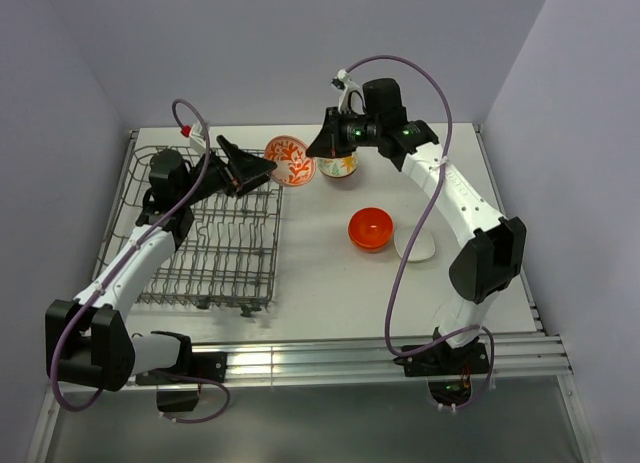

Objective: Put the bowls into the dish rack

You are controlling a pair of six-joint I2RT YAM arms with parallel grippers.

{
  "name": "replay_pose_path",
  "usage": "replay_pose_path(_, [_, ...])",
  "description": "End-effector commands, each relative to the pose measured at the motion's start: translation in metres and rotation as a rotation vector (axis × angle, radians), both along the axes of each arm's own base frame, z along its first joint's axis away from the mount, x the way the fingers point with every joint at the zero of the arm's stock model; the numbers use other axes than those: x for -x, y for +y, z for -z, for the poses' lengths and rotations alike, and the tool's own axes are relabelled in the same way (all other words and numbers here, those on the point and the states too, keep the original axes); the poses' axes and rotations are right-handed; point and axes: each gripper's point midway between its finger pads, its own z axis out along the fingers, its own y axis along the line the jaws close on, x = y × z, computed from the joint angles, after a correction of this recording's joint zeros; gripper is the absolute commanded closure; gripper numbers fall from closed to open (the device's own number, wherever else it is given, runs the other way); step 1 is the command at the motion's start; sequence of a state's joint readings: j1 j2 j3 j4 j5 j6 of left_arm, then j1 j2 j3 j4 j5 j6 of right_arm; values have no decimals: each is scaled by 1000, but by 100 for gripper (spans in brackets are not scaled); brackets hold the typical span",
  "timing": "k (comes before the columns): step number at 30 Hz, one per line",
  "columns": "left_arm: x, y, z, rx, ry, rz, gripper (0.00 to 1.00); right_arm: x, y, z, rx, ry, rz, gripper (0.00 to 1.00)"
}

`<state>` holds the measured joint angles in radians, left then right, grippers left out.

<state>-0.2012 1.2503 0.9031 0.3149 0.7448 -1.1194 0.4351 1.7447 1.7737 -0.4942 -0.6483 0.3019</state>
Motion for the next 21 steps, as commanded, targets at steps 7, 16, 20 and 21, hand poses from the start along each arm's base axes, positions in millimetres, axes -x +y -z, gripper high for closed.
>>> replay_pose_path(7, [7, -9, 1, 68, 21, 35, 0, 20, 13, -53, -89, -126, -61, 100])
replay_pose_path(16, [7, -12, -3, 95, 23, 43, 9, 21, 18, -49, -91, -112, -72, 100])
replay_pose_path(20, [10, -12, -6, 106, 8, 57, 20, 21, 19, -45, -89, -100, -77, 100])
replay_pose_path(21, [11, -12, -7, 107, 4, 58, 21, 20, 20, -43, -88, -96, -77, 100])
